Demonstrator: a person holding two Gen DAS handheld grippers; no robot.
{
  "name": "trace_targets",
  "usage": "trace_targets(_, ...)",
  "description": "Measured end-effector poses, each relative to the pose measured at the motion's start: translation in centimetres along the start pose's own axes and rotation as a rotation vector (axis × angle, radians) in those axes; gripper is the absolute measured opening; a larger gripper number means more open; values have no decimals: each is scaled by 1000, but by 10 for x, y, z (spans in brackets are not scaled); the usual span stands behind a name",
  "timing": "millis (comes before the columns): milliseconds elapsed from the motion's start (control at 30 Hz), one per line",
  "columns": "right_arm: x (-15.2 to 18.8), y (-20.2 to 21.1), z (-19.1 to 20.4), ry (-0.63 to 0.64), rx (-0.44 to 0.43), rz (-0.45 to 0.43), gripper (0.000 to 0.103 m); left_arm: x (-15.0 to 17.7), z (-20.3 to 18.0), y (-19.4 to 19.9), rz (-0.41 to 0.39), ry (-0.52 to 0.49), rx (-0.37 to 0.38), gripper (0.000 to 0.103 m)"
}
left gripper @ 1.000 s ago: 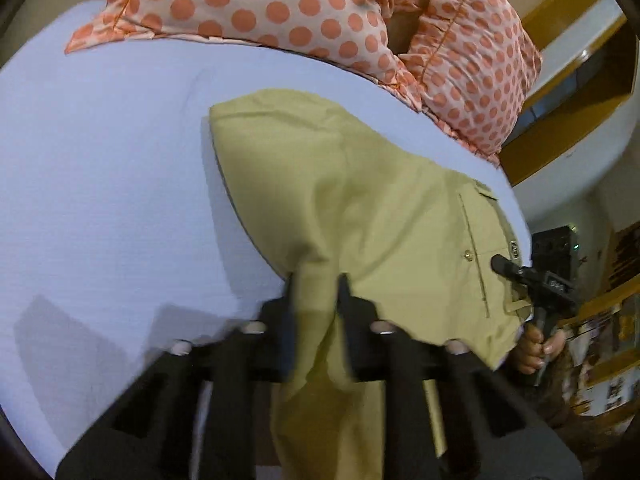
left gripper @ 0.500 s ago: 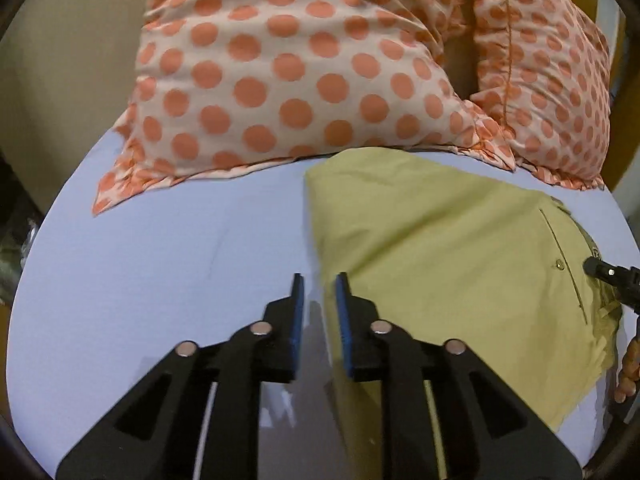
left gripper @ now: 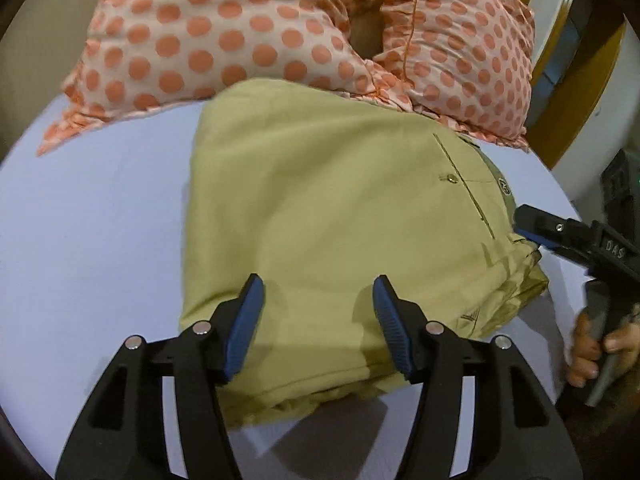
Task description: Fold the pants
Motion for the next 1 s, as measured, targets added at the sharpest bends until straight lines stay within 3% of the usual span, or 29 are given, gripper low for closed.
trace_targets(67, 15, 21, 5, 14, 53, -35, 94, 13, -7, 20, -29, -8, -33, 76)
trace_targets(100, 26, 35, 12, 28, 71, -61, 102, 20, -8, 29, -45, -10, -43, 91)
trace_targets(133, 36, 44, 17, 37, 82, -89, 102, 33, -10, 43, -64, -10, -71, 98)
trace_targets(233, 75, 60, 38, 117, 88, -137, 102, 67, -16, 67, -82, -11, -102, 101)
trace_targets(300, 91, 53, 51, 171, 124, -112, 102, 82, -21, 69, -74, -14, -110, 101)
trace_targets(400, 107, 31, 63, 222, 181, -55, 102, 93, -20, 57, -33, -11, -200, 101)
trace_targets(533, 114, 13, 67, 239, 239, -6, 102, 97, -11, 42, 26, 23, -204, 101)
trace_targets(733, 124, 3, 73, 283, 341, 24, 102, 101, -13, 45, 0, 3, -225, 101)
trace_targets(1000, 127, 5, 74, 271, 359, 26, 102, 102, -13, 45, -17, 8, -226, 101)
Point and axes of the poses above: each gripper's, at about its wrist camera, not at the fingertips, and y roughly against the way its jaws point, z to its left, x to its underside, the point moved 1 cm from there along -y, roughly the way its jaws point, and after that the axes turned 2 degrees about z, right-handed, at the moved point
